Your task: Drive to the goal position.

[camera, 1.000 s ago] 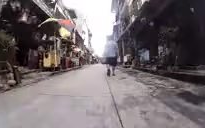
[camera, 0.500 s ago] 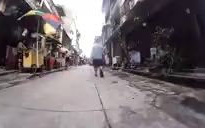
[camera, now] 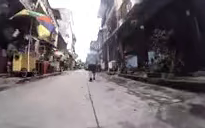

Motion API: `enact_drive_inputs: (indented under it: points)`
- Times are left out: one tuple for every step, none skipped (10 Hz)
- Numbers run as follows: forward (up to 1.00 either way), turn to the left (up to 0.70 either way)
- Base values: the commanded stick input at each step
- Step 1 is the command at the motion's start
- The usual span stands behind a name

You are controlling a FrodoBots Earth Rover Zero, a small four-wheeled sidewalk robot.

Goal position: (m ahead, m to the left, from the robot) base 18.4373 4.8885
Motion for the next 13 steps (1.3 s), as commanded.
enact_drive_inputs:
  points:
    - [1.00,0.00]
    - [1.00,0.00]
    - [1.00,0.00]
    - [1.00,0.00]
    - [1.00,0.25]
    - [1.00,0.00]
    - [1.00,0.00]
    - [1.00,0.00]
    - [1.00,0.00]
    - [1.00,0.00]
    - [1.00,0.00]
    - [1.00,0.00]
    - [1.00,0.00]
